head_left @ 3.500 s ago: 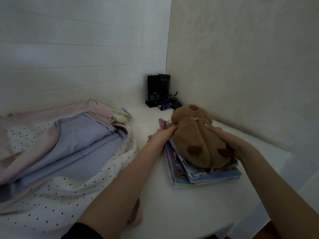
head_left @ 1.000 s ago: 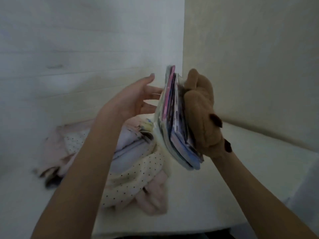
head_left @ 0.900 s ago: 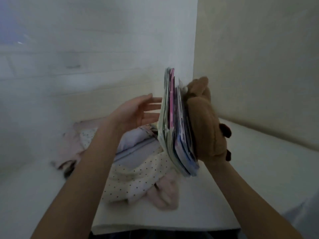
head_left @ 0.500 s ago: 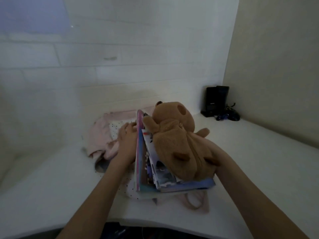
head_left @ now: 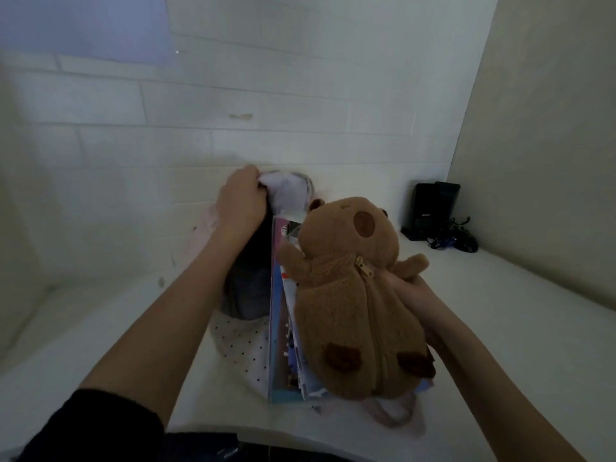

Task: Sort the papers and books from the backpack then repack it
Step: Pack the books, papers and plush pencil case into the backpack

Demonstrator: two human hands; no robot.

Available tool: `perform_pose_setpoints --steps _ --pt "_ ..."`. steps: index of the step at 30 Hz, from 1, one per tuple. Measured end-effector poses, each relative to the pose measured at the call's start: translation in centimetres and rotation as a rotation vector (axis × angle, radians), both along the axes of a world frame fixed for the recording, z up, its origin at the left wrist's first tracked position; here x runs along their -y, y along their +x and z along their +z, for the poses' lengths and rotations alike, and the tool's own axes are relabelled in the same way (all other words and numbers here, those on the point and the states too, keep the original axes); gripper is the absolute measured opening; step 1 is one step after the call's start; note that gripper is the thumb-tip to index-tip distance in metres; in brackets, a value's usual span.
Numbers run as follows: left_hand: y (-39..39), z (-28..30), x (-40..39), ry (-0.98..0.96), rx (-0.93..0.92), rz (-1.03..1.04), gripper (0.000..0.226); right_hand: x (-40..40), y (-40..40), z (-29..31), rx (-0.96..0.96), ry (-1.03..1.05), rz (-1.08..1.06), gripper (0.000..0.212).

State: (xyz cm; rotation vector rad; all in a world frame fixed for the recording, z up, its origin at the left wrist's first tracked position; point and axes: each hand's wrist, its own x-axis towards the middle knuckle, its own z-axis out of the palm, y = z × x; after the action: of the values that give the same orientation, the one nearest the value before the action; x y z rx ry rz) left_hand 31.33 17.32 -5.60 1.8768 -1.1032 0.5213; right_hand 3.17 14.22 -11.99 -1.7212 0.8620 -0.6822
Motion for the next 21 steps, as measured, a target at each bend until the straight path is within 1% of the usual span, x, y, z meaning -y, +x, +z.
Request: perform_pose_setpoints --steps 1,2,5,7,9,12,13,15,16,17,18,19,20,21 --pt "-0.3 1.0 0.1 -0.055 0.024 -0.007 0.013 0.2 0.4 0.1 -0.01 -0.048 0.047 0.039" --pt "-0.6 1.9 0.1 -0.091 0.022 -0.031 0.014 -0.4 0.8 0.6 -0.02 -0.098 0.08 0.038" --pt "-2.1 3.4 0.5 -0.18 0.011 -0.13 0.015 0.3 3.3 0.5 -0.027 -0.261 0.112 0.02" --pt "-3.1 3.5 0.7 -0.135 0.068 -0.166 0.013 0.3 5.0 1.0 -0.064 -0.313 0.157 0.021" --pt "-3.6 2.9 1.0 -0.077 0.102 -0.165 0.011 0.7 6.3 1.3 -0.103 -0.357 0.161 0.027" --pt "-3.0 2.0 0.8 -0.056 0.033 -0.137 0.012 1.1 7.5 1.3 -0.18 -0.442 0.134 0.024" --pt "-2.5 2.0 0.8 -0.08 -0.004 -0.126 0.012 1.3 7.8 1.1 -0.211 -0.466 0.131 0.033" --pt "-1.7 2.1 0.8 -0.113 -0.099 -0.138 0.013 1.3 8.3 1.3 -0.288 -0.493 0.147 0.065" --pt "-1.6 2.2 0.8 -0.109 -0.137 -0.156 0.016 1.5 8.4 1.4 -0.325 -0.5 0.162 0.074" --pt "-1.7 2.3 0.8 -0.081 -0.168 -0.179 0.019 1.6 8.7 1.6 -0.342 -0.494 0.193 0.076" --pt "-2.2 2.4 0.8 -0.029 -0.189 -0.204 0.02 1.6 8.6 1.8 -0.382 -0.483 0.217 0.07" --pt "-2.8 2.4 0.8 0.011 -0.166 -0.223 0.02 1.5 8.5 2.1 -0.4 -0.449 0.252 0.058" --pt "-3.3 2.3 0.9 0.027 -0.116 -0.225 0.02 1.3 8.3 2.4 -0.394 -0.397 0.286 0.044" --pt "-3.6 2.3 1.0 0.009 -0.083 -0.21 0.02 1.7 8.1 2.2 -0.35 -0.294 0.327 0.031"
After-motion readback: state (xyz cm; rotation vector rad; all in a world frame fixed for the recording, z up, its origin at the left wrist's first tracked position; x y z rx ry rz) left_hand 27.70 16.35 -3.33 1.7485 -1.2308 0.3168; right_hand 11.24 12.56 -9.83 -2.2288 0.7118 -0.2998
